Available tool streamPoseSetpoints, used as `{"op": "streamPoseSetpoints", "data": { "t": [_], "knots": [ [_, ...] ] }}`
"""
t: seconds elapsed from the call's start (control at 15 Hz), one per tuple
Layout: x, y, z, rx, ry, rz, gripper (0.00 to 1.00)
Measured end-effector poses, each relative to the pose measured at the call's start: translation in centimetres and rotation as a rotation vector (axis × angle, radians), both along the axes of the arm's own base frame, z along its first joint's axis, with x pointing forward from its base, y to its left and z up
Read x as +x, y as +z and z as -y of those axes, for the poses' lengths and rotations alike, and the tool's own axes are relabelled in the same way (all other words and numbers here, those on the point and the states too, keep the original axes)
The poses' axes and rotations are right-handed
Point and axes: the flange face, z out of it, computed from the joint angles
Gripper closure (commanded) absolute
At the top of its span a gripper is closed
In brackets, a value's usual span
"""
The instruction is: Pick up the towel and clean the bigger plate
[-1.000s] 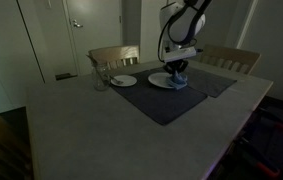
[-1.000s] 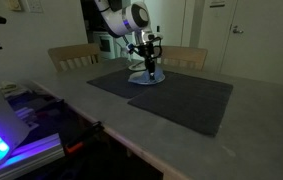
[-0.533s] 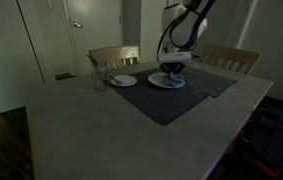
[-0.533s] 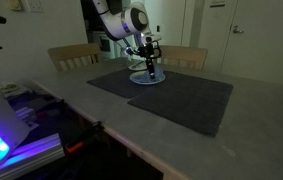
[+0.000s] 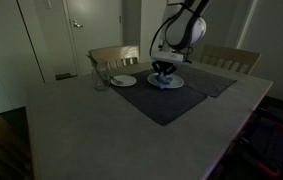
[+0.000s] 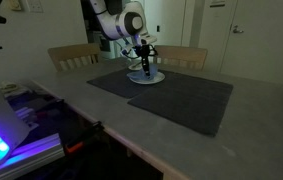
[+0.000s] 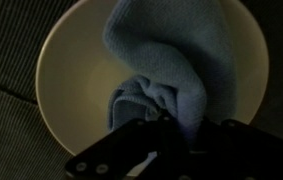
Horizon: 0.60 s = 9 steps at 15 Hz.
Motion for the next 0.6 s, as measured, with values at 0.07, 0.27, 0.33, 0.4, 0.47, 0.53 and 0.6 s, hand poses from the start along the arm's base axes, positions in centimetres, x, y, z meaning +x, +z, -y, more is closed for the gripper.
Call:
{"op": "streamPoseSetpoints", "data": {
  "t": [0.07,0.27,0.33,0.4,0.47,0.53,0.6],
  "knots": [
    [0.1,0.0,-0.6,0.023,0.008,0.008,0.97],
    [0.1,0.0,-1.9,0.080,0.054,0.012,0.97],
    [0.1,0.0,-2.1,0.086,0.073,0.004,0.97],
    [0.2,0.1,-2.1,0.084,0.092,-0.009,0.97],
    [0.3,0.1,-2.1,0.081,0.108,-0.026,0.97],
    [0.4,0.1,-2.1,0.076,0.124,-0.053,0.97],
    [0.5,0.2,-2.1,0.071,0.135,-0.082,0.97]
  ]
}}
